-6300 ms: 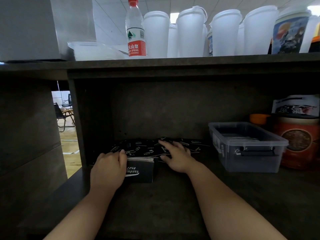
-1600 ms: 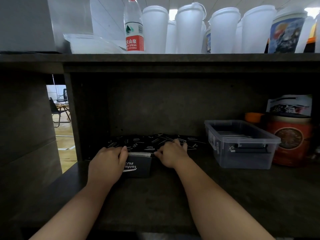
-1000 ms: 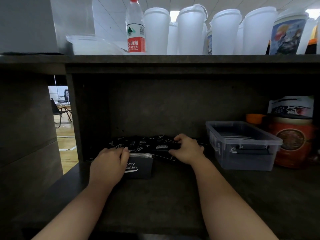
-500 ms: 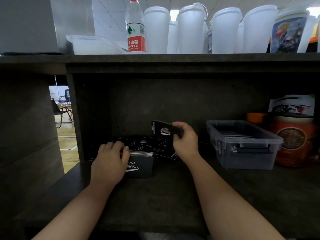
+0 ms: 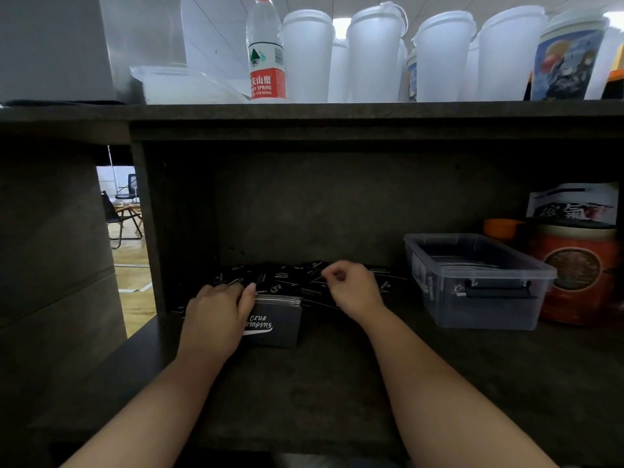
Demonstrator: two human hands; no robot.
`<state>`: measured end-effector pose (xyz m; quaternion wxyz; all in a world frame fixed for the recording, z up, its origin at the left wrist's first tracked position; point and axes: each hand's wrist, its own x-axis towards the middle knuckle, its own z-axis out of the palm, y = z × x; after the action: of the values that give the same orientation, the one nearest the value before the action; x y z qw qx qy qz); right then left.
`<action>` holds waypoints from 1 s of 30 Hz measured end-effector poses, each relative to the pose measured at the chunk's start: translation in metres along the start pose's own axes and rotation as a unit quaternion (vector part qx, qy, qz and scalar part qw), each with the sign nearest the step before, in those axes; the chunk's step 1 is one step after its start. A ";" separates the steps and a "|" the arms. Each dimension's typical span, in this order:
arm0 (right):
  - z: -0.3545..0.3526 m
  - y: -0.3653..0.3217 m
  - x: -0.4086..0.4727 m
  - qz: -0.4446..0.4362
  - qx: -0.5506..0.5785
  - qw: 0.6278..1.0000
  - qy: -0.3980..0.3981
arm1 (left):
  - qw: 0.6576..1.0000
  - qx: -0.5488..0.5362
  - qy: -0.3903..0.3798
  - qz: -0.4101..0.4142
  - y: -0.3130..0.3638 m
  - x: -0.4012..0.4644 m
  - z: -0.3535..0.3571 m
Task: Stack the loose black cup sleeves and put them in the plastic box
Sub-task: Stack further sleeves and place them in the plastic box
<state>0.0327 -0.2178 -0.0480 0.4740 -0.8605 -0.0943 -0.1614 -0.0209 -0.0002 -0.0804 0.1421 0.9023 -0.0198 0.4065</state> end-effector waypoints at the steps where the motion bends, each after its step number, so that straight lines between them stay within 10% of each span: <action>1: -0.002 0.007 0.002 0.003 -0.062 0.998 0.004 | 1.000 0.008 0.006 0.002 0.000 0.000 0.000; 6: -0.003 0.016 -0.002 0.070 -0.209 0.971 -0.096 | 0.990 0.136 0.005 0.048 0.003 -0.001 -0.008; 18: -0.011 0.007 -0.003 0.039 -0.230 0.972 -0.021 | 0.990 0.132 0.021 0.048 0.002 0.001 -0.004; 26: -0.021 0.003 -0.003 -0.014 -0.025 0.979 0.200 | 0.998 0.054 0.025 0.000 0.002 0.001 -0.002; 30: -0.020 -0.005 -0.004 -0.015 0.059 0.984 0.168 | 0.997 0.069 0.020 -0.011 -0.002 0.002 0.001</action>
<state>0.0235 -0.2324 -0.0357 0.5303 -0.7901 -0.0357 -0.3055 -0.0185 0.0014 -0.0805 0.0848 0.9018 0.0211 0.4231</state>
